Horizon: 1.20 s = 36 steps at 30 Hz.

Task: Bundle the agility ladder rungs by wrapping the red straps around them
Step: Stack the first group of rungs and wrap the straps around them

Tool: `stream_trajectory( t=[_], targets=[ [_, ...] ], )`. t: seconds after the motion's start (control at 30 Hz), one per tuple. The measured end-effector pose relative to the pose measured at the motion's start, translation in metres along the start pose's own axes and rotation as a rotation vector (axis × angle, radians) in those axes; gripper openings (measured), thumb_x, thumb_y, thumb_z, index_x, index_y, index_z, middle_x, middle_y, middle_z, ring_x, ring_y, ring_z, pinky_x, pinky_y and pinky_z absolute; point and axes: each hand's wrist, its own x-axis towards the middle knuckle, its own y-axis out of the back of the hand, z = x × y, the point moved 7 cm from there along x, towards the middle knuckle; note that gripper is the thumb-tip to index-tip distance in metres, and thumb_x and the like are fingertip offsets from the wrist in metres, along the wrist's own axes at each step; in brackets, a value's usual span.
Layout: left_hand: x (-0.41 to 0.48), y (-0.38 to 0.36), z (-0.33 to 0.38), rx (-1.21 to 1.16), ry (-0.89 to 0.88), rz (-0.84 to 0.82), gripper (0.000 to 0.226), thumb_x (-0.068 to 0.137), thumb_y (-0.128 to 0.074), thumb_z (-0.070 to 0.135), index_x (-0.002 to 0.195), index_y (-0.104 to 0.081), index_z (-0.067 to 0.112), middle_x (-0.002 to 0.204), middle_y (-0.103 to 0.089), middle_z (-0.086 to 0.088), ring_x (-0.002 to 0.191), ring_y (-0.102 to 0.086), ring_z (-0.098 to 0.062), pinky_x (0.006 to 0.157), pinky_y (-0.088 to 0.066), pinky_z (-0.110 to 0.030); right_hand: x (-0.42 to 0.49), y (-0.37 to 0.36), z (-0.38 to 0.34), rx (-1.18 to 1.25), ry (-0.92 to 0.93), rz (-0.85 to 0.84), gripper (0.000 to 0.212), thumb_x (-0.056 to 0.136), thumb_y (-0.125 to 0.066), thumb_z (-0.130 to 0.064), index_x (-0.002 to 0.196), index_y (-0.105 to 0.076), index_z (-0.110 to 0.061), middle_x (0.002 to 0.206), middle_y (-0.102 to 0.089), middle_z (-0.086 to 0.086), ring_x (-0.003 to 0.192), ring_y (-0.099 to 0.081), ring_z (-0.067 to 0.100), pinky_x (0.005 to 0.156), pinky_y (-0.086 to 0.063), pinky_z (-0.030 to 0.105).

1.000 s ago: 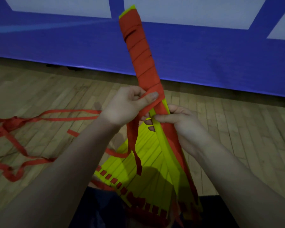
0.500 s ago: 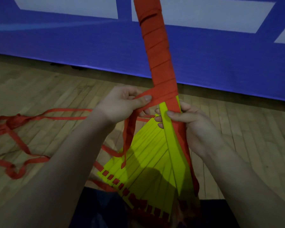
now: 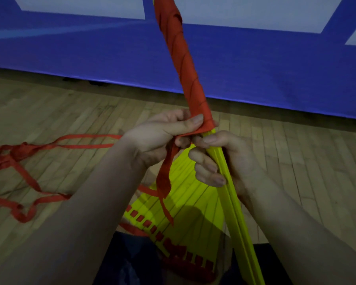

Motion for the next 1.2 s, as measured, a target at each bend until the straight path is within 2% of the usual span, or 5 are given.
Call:
stream_trajectory(
  t=[0.27, 0.4, 0.67, 0.87, 1.2],
  targets=[
    [-0.015, 0.047, 0.009, 0.260, -0.043, 0.630, 0.015, 0.083, -0.072, 0.012, 0.073, -0.060, 0.010, 0.040, -0.055, 0.007, 0.032, -0.045, -0.001, 0.036, -0.038, -0.013, 0.011, 0.026, 0.023, -0.494, -0.053, 0.449, 0.036, 0.079, -0.075, -0.005, 0.110, -0.060, -0.015, 0.094, -0.071, 0.013, 0.083, -0.068, 0.028, 0.083, -0.056, 0.051],
    [-0.019, 0.051, 0.009, 0.275, -0.099, 0.752, 0.019, 0.080, -0.075, 0.014, 0.074, -0.057, 0.010, 0.040, -0.057, 0.006, 0.033, -0.050, -0.002, 0.036, -0.039, -0.014, 0.010, 0.025, 0.023, -0.903, 0.007, 0.699, 0.048, 0.074, -0.080, -0.030, 0.104, -0.043, -0.023, 0.082, -0.062, -0.006, 0.078, -0.063, 0.016, 0.063, -0.049, 0.033],
    [-0.008, 0.032, 0.011, 0.380, -0.106, 0.438, 0.022, 0.076, -0.076, 0.002, 0.096, -0.069, 0.006, 0.083, -0.073, -0.004, 0.065, -0.070, -0.010, 0.065, -0.059, -0.024, -0.014, 0.035, -0.006, -1.158, 0.128, 1.063, 0.031, 0.081, -0.063, -0.022, 0.103, -0.043, -0.012, 0.086, -0.063, 0.010, 0.088, -0.060, 0.038, 0.070, -0.046, 0.043],
    [-0.012, 0.027, -0.003, 0.429, 0.133, 0.269, 0.010, 0.087, -0.064, 0.009, 0.078, -0.066, 0.006, 0.056, -0.069, 0.000, 0.043, -0.060, -0.003, 0.042, -0.046, -0.013, -0.022, 0.053, -0.020, -1.146, 0.151, 1.149, 0.034, 0.080, -0.065, -0.019, 0.109, -0.048, -0.011, 0.094, -0.065, 0.013, 0.093, -0.060, 0.039, 0.075, -0.046, 0.044],
    [-0.012, 0.023, 0.015, 0.499, -0.003, 0.192, 0.019, 0.097, -0.050, 0.018, 0.088, -0.058, 0.003, 0.061, -0.068, 0.000, 0.040, -0.050, -0.005, 0.042, -0.037, -0.013, -0.023, 0.071, -0.022, -0.618, 0.212, 1.140, 0.034, 0.075, -0.065, -0.002, 0.095, -0.044, -0.019, 0.077, -0.056, 0.001, 0.066, -0.057, 0.020, 0.062, -0.046, 0.034]
  ],
)
